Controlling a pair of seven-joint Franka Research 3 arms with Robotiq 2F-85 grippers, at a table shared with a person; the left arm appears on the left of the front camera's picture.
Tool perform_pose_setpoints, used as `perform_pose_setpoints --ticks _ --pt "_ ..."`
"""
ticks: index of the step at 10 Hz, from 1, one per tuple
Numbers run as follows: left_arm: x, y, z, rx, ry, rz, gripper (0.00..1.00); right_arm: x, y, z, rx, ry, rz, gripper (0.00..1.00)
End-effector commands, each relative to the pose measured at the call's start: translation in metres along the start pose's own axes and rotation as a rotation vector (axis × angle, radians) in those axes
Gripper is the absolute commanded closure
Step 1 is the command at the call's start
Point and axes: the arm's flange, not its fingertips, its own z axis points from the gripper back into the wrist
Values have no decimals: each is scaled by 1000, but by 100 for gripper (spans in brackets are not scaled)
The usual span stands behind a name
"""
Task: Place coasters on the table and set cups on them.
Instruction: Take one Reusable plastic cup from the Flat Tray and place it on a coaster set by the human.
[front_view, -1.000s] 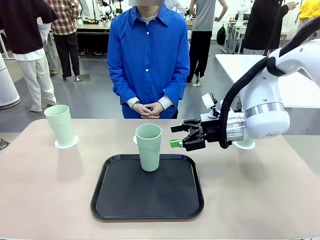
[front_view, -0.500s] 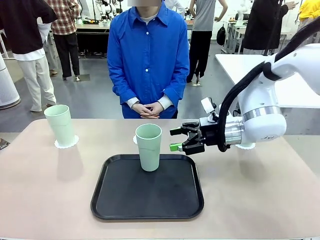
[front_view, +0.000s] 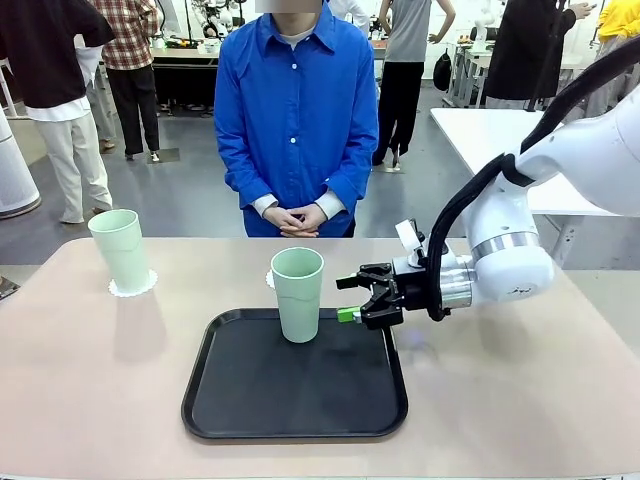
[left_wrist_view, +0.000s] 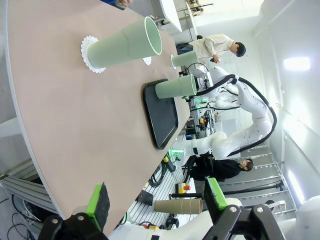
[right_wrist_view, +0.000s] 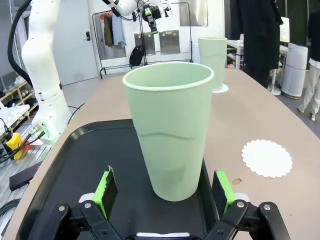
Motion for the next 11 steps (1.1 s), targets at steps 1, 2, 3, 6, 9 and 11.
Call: perform_pose_setpoints --ticks 1,2,3,6,9,11 --pt "-1 -2 1 4 -2 1 0 -2 -10 -13 -17 -31 19 0" --pt "-1 -2 1 4 -2 1 0 -5 -16 -18 -16 -29 10 0" --pt "-1 -2 1 4 -2 1 0 -6 -22 -23 -24 -29 1 0" --pt "-1 -2 1 4 -2 1 0 -12 -34 -35 -18 -27 -40 0" --pt "-1 -2 1 4 -2 1 0 -15 -36 -45 2 -17 -56 0" --pt "-1 -2 1 4 -2 1 0 -16 -34 -48 15 -10 -62 0"
